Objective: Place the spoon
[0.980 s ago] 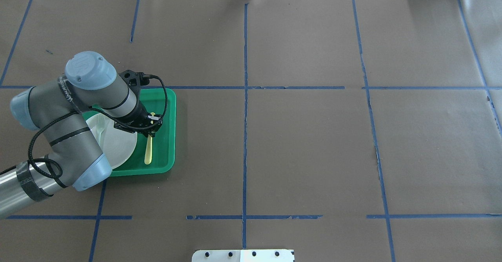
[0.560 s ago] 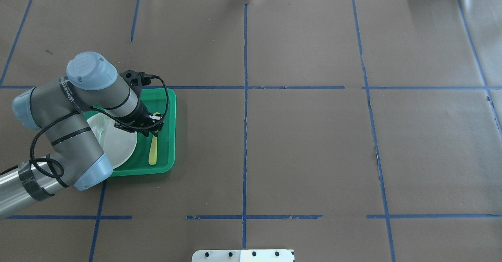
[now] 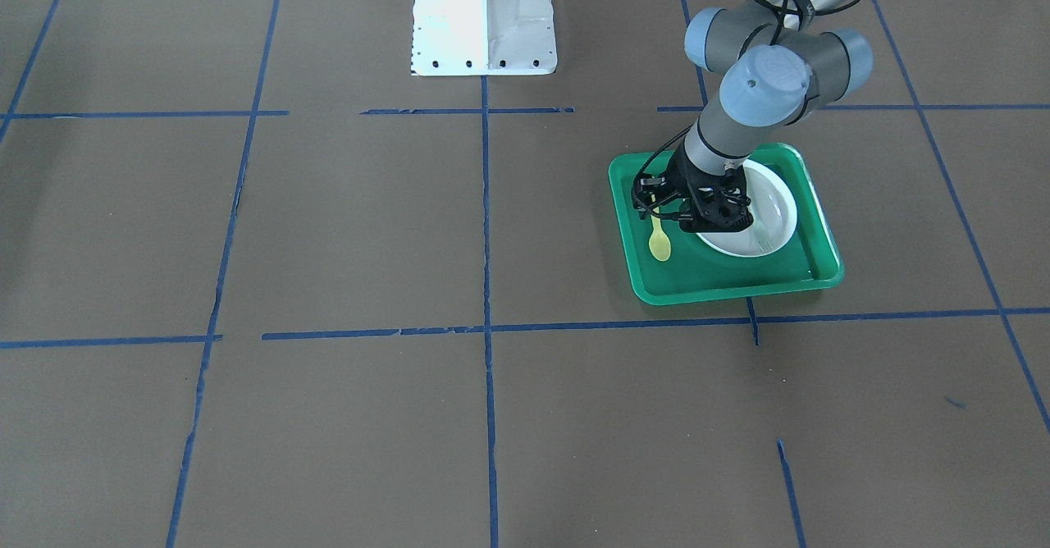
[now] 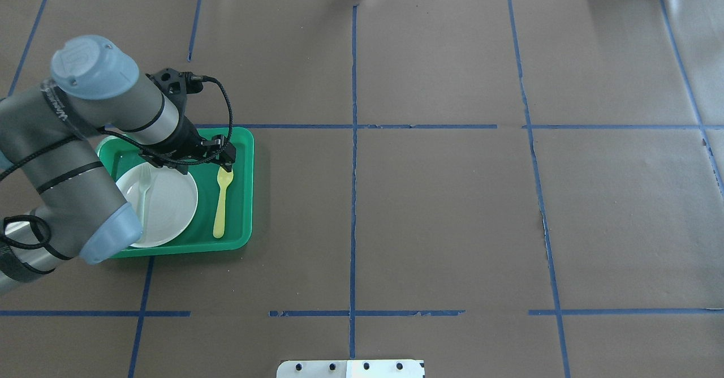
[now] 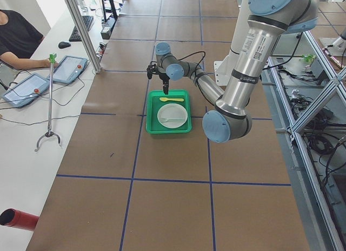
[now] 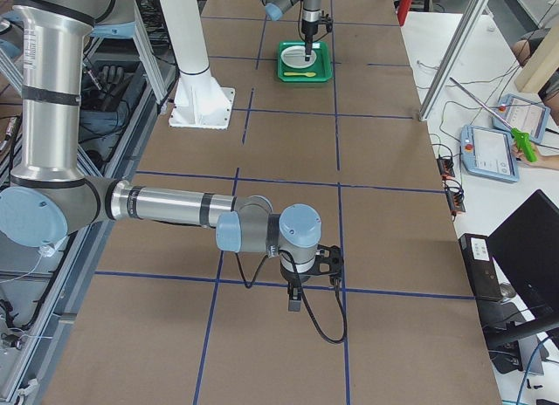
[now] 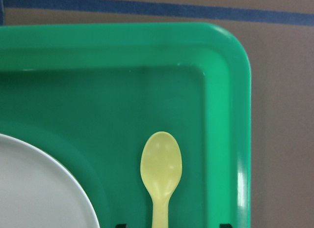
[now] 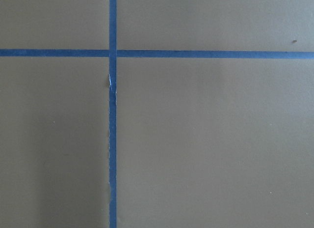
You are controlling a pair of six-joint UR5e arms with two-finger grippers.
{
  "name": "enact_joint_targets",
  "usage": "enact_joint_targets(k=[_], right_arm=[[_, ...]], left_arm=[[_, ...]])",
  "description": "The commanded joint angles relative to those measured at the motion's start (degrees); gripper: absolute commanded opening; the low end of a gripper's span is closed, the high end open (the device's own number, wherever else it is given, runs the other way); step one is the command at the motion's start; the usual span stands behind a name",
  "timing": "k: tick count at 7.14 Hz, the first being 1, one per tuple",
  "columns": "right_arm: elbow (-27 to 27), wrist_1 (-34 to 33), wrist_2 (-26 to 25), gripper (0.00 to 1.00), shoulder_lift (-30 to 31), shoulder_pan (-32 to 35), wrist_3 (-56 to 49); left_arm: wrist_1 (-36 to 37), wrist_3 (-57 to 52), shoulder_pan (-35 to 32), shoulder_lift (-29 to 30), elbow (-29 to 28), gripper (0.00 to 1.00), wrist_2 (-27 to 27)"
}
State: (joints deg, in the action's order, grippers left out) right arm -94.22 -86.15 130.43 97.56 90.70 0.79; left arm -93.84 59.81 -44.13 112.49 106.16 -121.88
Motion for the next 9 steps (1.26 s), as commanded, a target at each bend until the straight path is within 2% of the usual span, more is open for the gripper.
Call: enact_joint_targets(k=[1,2,5,9], right_arm=[[0.00,0.02,0.00,1.00,0.00,0.00,0.00],[0.00,-0.07,0.00,1.00,0.00,0.00,0.00],[0.00,-0.07,0.00,1.00,0.00,0.00,0.00],[0.00,-0.07,0.00,1.00,0.00,0.00,0.00]], left_arm=[[5.41,-7.05,-8.30,0.36,5.18,1.00,-0.20],[5.51,-10.65,-10.86,-0.68,7.54,1.00,-0.28],[5.51,-35.57,-20.52,-11.37,6.87,1.00,-0.46],[5.51,-64.57,-42.22,-22.55,-6.02,1.00,-8.61]])
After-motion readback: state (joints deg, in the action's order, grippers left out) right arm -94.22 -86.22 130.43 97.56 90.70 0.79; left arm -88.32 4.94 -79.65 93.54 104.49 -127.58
